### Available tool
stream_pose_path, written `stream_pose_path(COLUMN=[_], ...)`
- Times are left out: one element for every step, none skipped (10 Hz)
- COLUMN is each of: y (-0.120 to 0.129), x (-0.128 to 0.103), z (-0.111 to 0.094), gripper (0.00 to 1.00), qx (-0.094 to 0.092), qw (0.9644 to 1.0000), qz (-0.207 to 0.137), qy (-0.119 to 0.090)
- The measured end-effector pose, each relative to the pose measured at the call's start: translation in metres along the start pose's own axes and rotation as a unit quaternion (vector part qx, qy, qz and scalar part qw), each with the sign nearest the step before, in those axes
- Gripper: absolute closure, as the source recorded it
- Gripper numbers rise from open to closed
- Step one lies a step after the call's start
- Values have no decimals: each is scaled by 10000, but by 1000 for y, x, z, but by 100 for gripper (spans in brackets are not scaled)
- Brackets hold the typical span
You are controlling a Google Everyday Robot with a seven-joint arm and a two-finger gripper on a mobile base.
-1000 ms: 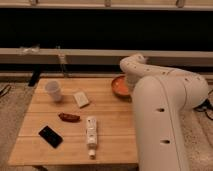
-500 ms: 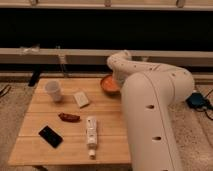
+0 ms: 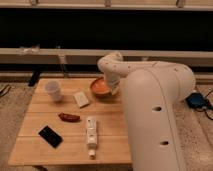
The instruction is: Drag the ceramic bowl in a circle
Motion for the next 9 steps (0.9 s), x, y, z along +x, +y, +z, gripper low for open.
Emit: stream_pose_path(y=[7,14,30,43,60,75,85,94,103], x=[-8,-16,-22,-20,-17,-15,-12,-9,-4], z=[0,2,8,12,18,23,27,31,34], gripper=[100,100,100,100,100,99,95,86,74], qx=[-18,-36,-124,-191,-301,-418,-495,-582,-654], qw=[10000,9999,9996,9994,9989,9981,9974,9965,9951], qz=[-35,-59,-32,1,60,136,214,318,476], qy=[-66,-138,-258,-303,-365,-423,-470,-517,-575])
